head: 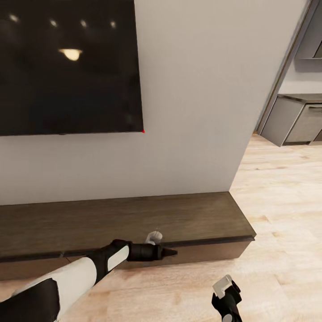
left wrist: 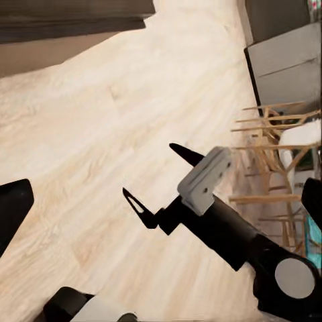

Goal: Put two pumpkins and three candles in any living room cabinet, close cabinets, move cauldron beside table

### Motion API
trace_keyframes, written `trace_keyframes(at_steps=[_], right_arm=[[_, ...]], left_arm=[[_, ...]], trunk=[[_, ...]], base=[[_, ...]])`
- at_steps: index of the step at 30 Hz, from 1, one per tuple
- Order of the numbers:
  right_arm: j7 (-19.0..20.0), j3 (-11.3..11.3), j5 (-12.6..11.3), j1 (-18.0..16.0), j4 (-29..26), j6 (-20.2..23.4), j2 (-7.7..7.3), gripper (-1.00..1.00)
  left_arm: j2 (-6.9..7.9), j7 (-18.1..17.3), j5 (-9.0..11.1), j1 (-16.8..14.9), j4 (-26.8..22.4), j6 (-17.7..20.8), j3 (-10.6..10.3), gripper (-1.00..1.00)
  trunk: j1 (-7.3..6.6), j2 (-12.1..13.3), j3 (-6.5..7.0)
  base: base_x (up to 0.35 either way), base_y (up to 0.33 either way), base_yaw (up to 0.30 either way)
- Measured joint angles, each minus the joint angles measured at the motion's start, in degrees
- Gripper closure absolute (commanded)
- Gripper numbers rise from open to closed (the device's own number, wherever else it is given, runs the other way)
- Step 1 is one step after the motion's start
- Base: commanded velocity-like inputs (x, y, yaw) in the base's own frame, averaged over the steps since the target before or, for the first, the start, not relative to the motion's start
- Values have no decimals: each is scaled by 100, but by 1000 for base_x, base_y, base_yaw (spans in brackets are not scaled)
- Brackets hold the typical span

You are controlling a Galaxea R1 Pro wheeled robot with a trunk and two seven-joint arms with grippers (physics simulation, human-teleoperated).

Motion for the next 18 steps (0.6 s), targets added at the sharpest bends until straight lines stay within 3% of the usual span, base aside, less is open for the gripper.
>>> trace_keyframes(at_steps=[3,5,6,7,8,9,10,13,15,18], right_arm=[[-26,10,133,0,-7,-1,0,-100],[-108,14,381,0,-26,-4,2,-100],[-517,21,1324,0,-32,12,28,-100],[-647,18,1664,0,-18,19,36,-100],[-751,20,2012,0,-7,38,52,-100],[-918,35,2955,0,17,234,199,-100],[-1017,54,3958,2,37,589,437,-100],[-1239,55,5069,7,53,866,640,-100],[-1358,56,5391,8,56,958,710,-100],[-1406,135,5569,-4,58,1054,725,-100]], left_arm=[[63,-41,9,-258,-409,335,17,-100],[79,-151,13,-478,-712,523,26,-100],[108,-656,18,-770,-1229,985,83,-100],[121,-790,49,-1047,-1447,1091,209,-100],[129,-886,37,-1028,-1524,1145,388,-100],[143,-1007,33,-1084,-1619,1221,1028,-100],[163,-1101,27,-1113,-1821,1249,1644,-100],[226,-1180,7,-1110,-2287,1242,2001,-100],[263,-1184,5,-1096,-2472,1216,2046,-100],[259,-1184,-1,-1080,-2567,1200,2057,-100]], trunk=[[0,0,0],[0,0,0],[0,0,-1],[0,0,1],[0,0,0],[0,0,1],[0,0,1],[0,0,0],[0,0,0],[0,0,0]], base=[[0,0,0],[0,0,0],[0,0,0],[0,0,0],[0,0,0],[0,0,0],[0,0,0],[0,0,0],[0,0,0],[0,0,0]])
